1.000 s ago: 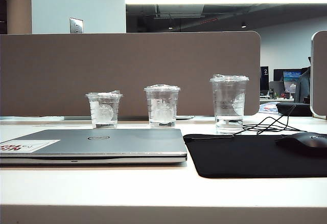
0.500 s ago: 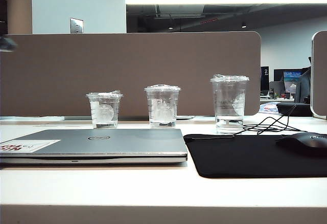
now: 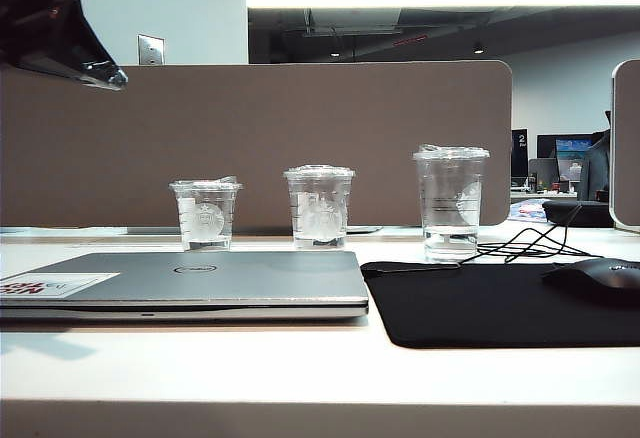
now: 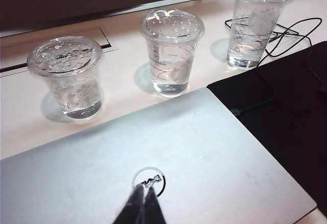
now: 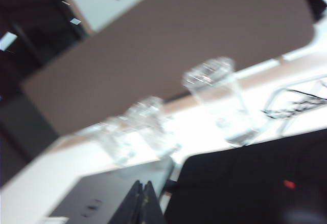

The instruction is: Pick up the coffee cup on the middle and place it on the right side of the laptop.

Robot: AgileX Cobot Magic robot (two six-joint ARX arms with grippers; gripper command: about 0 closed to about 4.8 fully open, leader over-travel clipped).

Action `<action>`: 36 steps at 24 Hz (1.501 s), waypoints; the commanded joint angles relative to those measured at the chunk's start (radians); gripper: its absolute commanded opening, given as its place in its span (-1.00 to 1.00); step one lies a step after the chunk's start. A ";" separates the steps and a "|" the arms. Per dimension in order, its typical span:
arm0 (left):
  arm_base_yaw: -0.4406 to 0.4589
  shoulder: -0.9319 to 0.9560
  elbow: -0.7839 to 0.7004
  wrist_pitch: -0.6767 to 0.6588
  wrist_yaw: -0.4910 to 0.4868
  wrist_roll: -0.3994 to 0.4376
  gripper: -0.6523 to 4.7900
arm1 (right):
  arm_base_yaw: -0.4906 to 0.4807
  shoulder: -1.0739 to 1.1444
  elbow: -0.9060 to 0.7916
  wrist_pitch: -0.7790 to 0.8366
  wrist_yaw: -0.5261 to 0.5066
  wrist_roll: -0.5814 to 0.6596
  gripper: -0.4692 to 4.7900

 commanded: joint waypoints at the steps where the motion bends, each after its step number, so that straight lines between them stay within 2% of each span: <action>1: -0.001 0.003 0.008 0.003 0.003 0.000 -0.78 | 0.002 0.027 0.064 0.039 -0.025 0.031 -0.84; 4: -0.001 0.003 0.008 0.004 0.003 0.000 -0.78 | 0.002 0.110 0.148 0.040 -0.087 -0.019 -0.84; 7: -0.001 0.003 0.008 0.004 0.003 0.000 -0.78 | 0.022 0.332 0.319 0.037 -0.174 -0.129 -0.84; 9: -0.001 0.003 0.008 0.004 0.004 0.000 -0.78 | 0.051 0.534 0.470 0.026 -0.293 -0.216 -0.83; 11: -0.001 0.003 0.008 0.004 0.004 0.000 -0.78 | 0.098 0.744 0.615 0.014 -0.389 -0.320 -0.63; 13: -0.001 0.003 0.008 0.004 0.004 0.000 -0.78 | 0.138 0.881 0.705 0.014 -0.416 -0.396 -0.37; 14: -0.001 0.003 0.008 0.003 0.003 0.000 -0.78 | 0.170 0.995 0.779 0.014 -0.418 -0.454 -0.06; 18: -0.001 0.003 0.008 0.004 0.003 0.000 -0.78 | 0.230 1.231 0.931 0.003 -0.418 -0.527 0.53; 20: -0.001 0.003 0.008 0.004 0.003 0.000 -0.78 | 0.264 1.345 1.005 0.002 -0.418 -0.562 1.00; 23: -0.001 0.003 0.008 0.003 0.003 0.000 -0.78 | 0.319 1.547 1.124 0.002 -0.397 -0.681 1.00; 26: -0.001 0.003 0.008 0.003 0.004 0.000 -0.78 | 0.340 1.664 1.175 0.002 -0.319 -0.782 1.00; 30: -0.001 0.003 0.008 0.003 0.003 0.000 -0.78 | 0.351 1.778 1.190 0.035 -0.228 -0.785 1.00; 34: -0.001 0.003 0.008 0.004 0.004 0.000 -0.78 | 0.365 1.886 1.197 0.195 -0.169 -0.784 1.00; 36: -0.001 0.003 0.008 0.004 0.004 0.000 -0.78 | 0.370 1.940 1.229 0.201 -0.148 -0.777 1.00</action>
